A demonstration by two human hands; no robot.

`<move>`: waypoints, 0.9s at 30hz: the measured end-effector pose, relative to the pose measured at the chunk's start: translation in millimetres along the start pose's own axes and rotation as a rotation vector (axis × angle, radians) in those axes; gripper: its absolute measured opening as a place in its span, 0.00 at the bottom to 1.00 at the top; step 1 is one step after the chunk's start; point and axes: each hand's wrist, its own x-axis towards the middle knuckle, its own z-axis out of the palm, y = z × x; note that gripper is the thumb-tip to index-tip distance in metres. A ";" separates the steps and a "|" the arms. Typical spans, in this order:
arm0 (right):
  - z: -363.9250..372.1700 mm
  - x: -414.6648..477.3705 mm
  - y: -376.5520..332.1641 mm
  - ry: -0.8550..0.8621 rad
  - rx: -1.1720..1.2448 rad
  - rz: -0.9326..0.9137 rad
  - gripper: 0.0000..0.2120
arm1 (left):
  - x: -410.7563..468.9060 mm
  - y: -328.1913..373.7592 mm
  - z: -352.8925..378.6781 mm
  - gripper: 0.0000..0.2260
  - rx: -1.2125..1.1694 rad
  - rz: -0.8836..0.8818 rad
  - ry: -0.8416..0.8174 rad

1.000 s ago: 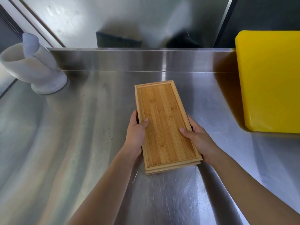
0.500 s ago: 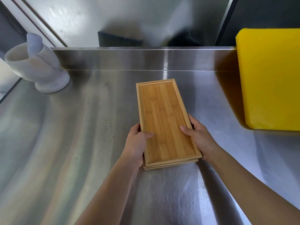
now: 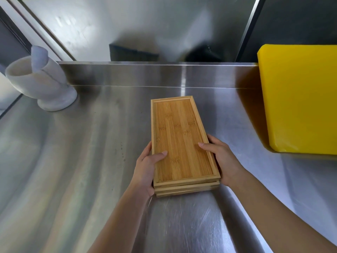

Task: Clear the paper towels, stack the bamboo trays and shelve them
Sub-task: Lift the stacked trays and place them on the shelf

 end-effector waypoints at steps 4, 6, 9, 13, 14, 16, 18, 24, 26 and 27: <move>-4.5 -11.8 10.2 -0.007 0.006 0.058 0.17 | -2.6 0.3 -1.0 0.14 -0.028 -0.068 0.026; -5.0 -17.6 16.5 0.013 0.013 0.069 0.15 | -5.7 0.9 -1.1 0.10 -0.019 -0.128 0.033; -3.3 -20.0 19.2 0.096 -0.034 0.037 0.12 | -9.4 2.6 1.1 0.05 -0.009 -0.169 0.034; 2.1 -22.8 10.9 0.117 -0.046 0.015 0.11 | -9.3 9.4 3.2 0.14 0.006 -0.159 0.074; 3.6 -23.6 7.5 0.118 -0.045 0.006 0.11 | -9.1 13.4 4.3 0.16 0.006 -0.148 0.071; 7.0 -24.2 -1.6 0.117 -0.037 -0.017 0.13 | -8.2 23.8 6.6 0.16 0.010 -0.113 0.054; 10.5 -23.3 -14.9 0.117 -0.021 -0.044 0.15 | -8.3 39.2 9.9 0.14 0.015 -0.069 0.040; 29.7 -22.7 -74.6 0.094 -0.006 -0.191 0.14 | -14.4 104.3 26.4 0.19 0.030 0.150 -0.053; 39.1 -20.3 -97.0 0.095 -0.024 -0.270 0.16 | -18.6 130.1 35.0 0.23 0.019 0.273 -0.073; 43.1 -17.9 -108.2 0.101 -0.031 -0.310 0.17 | -20.7 144.3 39.7 0.26 0.018 0.319 -0.088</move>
